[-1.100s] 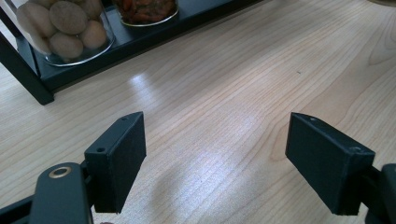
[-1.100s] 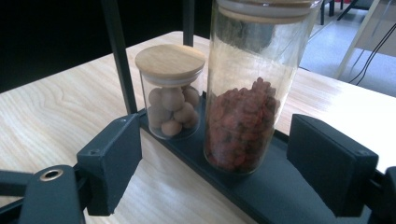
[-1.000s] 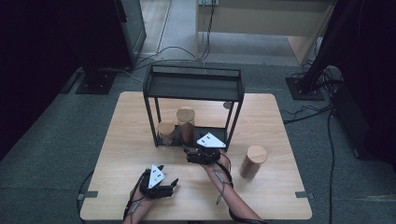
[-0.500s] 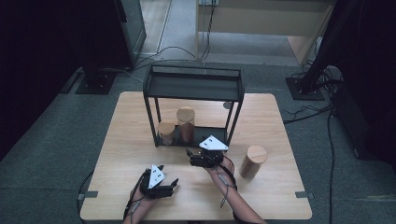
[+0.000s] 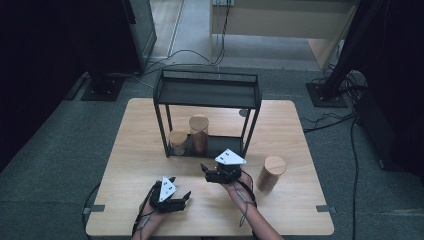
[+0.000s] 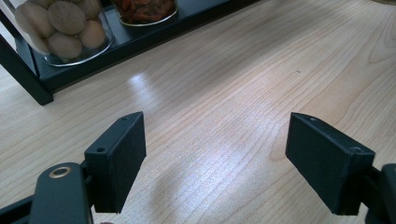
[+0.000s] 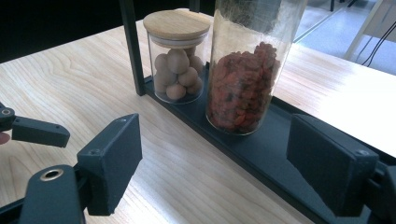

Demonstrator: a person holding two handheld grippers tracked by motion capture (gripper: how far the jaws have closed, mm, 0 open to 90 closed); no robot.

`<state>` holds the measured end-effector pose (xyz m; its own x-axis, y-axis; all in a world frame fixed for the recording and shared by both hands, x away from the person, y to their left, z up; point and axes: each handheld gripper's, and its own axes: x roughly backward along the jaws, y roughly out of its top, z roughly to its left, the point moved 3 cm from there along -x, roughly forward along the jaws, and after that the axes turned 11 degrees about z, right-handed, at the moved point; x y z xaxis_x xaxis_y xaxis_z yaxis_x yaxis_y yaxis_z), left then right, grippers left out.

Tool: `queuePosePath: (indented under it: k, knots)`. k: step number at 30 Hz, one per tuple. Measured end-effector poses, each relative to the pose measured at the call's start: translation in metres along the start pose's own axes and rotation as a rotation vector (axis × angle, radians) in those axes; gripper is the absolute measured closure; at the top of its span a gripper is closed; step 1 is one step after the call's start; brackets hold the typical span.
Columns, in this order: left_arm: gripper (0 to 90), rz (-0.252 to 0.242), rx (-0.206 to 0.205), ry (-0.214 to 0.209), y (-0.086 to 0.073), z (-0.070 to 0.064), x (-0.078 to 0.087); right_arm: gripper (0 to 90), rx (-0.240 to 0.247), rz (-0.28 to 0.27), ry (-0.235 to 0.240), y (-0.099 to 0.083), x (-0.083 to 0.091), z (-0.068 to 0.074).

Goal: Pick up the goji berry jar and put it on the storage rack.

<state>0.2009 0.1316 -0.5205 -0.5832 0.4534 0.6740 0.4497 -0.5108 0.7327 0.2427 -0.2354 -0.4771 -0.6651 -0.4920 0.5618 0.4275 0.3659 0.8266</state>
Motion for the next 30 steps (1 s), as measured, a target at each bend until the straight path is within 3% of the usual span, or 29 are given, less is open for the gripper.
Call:
queuePosePath:
  k: [30]
  knots:
    - [20.2, 0.004, 0.000, 0.001, 0.001, 0.000, 0.000, 17.8, 0.002, 0.001, 0.044, -0.023, 0.024, -0.001]
